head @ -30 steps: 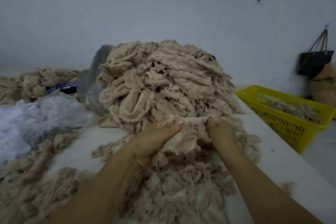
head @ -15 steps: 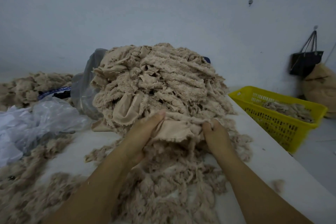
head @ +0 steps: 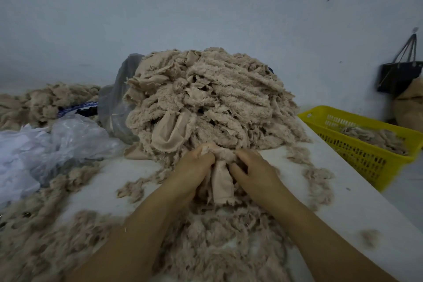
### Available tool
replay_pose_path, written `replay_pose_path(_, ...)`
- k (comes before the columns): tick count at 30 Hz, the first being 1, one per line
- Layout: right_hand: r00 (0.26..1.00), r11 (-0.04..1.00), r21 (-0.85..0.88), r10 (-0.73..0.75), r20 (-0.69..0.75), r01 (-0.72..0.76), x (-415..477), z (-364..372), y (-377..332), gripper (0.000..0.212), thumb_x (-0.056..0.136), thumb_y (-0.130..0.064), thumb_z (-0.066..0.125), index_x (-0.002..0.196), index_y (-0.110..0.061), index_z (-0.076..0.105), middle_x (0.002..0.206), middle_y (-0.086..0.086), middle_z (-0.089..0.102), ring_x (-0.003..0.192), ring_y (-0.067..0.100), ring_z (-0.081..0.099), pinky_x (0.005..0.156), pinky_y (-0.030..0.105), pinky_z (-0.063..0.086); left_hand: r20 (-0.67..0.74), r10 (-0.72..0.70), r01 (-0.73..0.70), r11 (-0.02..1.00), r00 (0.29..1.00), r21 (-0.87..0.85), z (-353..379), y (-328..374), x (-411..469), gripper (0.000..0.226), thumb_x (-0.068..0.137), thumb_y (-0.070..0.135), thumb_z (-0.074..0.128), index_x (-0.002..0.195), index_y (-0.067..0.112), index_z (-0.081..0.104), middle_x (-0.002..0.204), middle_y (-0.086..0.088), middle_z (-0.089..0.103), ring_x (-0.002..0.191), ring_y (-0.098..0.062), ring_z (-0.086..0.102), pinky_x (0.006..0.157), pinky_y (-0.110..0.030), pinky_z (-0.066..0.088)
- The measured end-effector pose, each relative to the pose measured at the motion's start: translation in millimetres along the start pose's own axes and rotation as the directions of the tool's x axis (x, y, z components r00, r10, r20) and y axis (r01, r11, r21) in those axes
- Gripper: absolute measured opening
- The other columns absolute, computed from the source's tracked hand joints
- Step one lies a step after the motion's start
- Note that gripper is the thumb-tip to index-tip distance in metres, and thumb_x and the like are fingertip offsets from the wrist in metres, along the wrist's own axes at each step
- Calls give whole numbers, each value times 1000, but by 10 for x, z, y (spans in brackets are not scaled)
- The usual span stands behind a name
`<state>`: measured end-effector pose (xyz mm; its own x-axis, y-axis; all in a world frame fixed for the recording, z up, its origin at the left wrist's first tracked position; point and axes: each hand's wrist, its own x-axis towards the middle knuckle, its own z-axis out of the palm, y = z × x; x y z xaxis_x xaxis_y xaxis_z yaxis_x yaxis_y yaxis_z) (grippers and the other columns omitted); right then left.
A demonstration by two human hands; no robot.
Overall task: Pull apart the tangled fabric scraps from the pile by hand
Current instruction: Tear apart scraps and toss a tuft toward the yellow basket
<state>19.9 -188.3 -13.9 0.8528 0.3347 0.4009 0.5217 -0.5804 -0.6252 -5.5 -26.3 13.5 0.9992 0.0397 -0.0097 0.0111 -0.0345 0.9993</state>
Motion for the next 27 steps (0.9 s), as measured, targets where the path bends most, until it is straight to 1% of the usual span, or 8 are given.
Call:
replay_pose_path(4, 991, 951, 284, 136, -17, -125, -27, -27, -70, 29, 103, -31, 42, 76, -21, 38, 64, -10, 37, 52, 3, 32, 49, 17, 31, 130, 65, -52, 994, 989, -101, 15, -6, -2, 22, 93, 26, 68, 109, 11, 69, 104, -8, 76, 97, -19, 73, 85, -32, 59)
replay_pose_path(8, 989, 967, 236, 122, -87, -98, -30, -48, -151, 34, 103, -35, 41, 73, -20, 38, 63, -11, 37, 53, 4, 33, 50, 19, 31, 83, 123, -119, 992, 989, -46, 60, -9, -23, 23, 90, 35, 71, 103, 16, 73, 101, -6, 77, 99, -24, 72, 96, -47, 55)
replay_pose_path(12, 981, 991, -35, 125, -150, -132, -12, -81, -242, 38, 105, -39, 32, 83, -14, 51, 70, 1, 54, 66, 19, 53, 63, 39, 42, 2, 317, -316, 944, 948, 98, 154, -21, -61, 27, 90, 52, 61, 84, 28, 72, 80, 4, 75, 79, -12, 71, 79, -37, 60)
replay_pose_path(16, 970, 964, -185, 156, -186, -191, -43, -84, -264, 44, 102, -48, 23, 79, -19, 46, 67, -1, 53, 67, 22, 54, 60, 37, 40, 174, 420, -448, 874, 891, 187, 185, 22, -151, 45, 94, 52, 54, 64, 19, 49, 61, 8, 46, 60, -8, 46, 62, -28, 43)
replay_pose_path(19, 950, 937, -189, 261, -172, -292, -35, -100, -142, 38, 101, -49, 32, 88, -26, 59, 78, -10, 62, 73, 16, 57, 69, 35, 48, 240, 453, -501, 839, 859, 212, 180, 67, -202, 53, 91, 66, 53, 61, 22, 48, 57, 10, 46, 56, -8, 46, 59, -33, 43)
replay_pose_path(21, 901, 875, -234, 380, -210, -423, -6, -240, 68, 28, 103, -42, 41, 98, -25, 63, 82, -9, 60, 75, 16, 53, 71, 32, 44, 267, 511, -564, 804, 817, 188, 225, 73, -279, 52, 90, 68, 51, 58, 26, 53, 51, 13, 51, 49, -4, 50, 51, -24, 44)
replay_pose_path(24, 885, 873, -266, 309, -348, -410, -3, -275, 227, 40, 106, -40, 31, 74, -20, 46, 65, -2, 48, 64, 23, 50, 55, 33, 34, 95, 398, -404, 913, 912, 51, 204, 89, -249, 56, 84, 73, 53, 59, 24, 64, 56, 5, 66, 54, -11, 65, 53, -21, 50)
replay_pose_path(27, 916, 891, -283, 271, -296, -355, -18, -112, 192, 38, 105, -37, 36, 70, -21, 39, 64, -3, 43, 61, 20, 46, 52, 33, 28, -193, 124, -163, 966, 973, -202, 57, 48, -45, 35, 90, 59, 58, 82, 30, 77, 81, -1, 77, 74, -19, 73, 67, -33, 58)
